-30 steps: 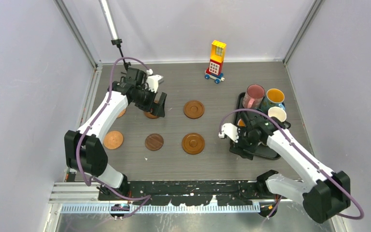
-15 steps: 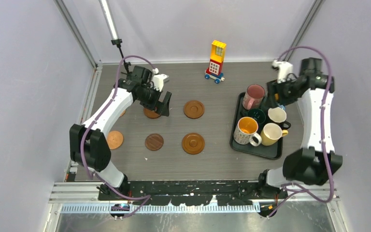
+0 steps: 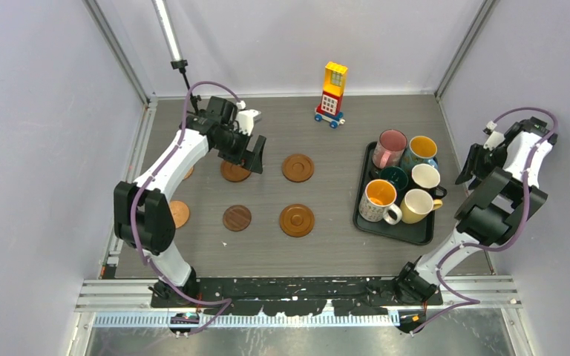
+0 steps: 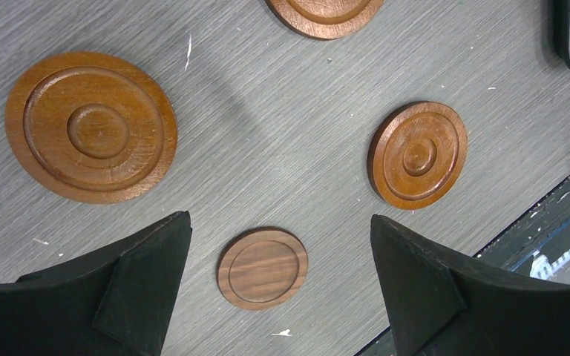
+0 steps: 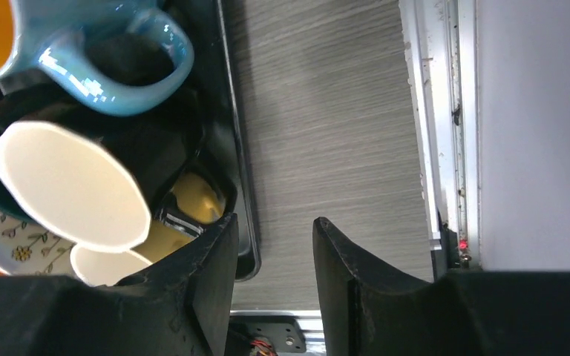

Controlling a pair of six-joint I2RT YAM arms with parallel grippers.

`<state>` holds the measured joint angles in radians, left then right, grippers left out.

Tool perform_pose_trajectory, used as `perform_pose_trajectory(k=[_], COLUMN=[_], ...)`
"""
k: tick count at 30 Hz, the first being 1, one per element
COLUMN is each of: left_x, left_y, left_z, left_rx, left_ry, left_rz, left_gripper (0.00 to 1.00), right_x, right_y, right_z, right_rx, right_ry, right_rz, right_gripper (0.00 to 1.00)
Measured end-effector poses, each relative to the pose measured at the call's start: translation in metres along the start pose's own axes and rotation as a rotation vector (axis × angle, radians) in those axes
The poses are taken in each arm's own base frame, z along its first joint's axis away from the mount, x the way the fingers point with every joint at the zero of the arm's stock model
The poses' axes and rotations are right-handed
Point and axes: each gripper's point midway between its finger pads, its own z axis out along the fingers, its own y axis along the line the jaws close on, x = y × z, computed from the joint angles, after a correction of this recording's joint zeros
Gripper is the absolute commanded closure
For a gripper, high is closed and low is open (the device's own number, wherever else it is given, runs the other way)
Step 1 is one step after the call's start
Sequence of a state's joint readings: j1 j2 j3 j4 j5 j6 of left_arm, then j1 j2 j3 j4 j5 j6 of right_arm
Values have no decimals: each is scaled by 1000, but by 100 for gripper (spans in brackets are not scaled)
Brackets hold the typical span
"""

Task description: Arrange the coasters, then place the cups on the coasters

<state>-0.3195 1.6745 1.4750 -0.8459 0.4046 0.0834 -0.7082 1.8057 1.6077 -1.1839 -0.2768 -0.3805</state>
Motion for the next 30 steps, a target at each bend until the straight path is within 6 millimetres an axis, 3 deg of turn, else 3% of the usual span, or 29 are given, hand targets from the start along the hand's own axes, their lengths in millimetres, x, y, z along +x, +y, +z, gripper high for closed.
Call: perform_pose_trajectory(k=[5, 13, 22, 24, 30], left_x=[0, 0, 1, 1, 3], left_y=[2, 2, 3, 3, 4], left_z=[3, 4, 5, 5, 5], left_rx=[0, -3, -4, -8, -11], left_ry=[8, 9, 11, 12, 17], left_rz=[-6, -6, -10, -10, -8], left_gripper=[7, 8, 8, 8, 8], right_x=[0, 23, 20, 20, 22], right_y=[-6, -3, 17, 23, 35], right_z=[26, 72, 96, 103, 118], right_rx=[2, -38, -68, -75, -88], right_ry=[35, 139, 157, 168, 191], right_rz=[54, 101, 76, 66, 56], right_gripper=[53, 51, 50, 55, 81])
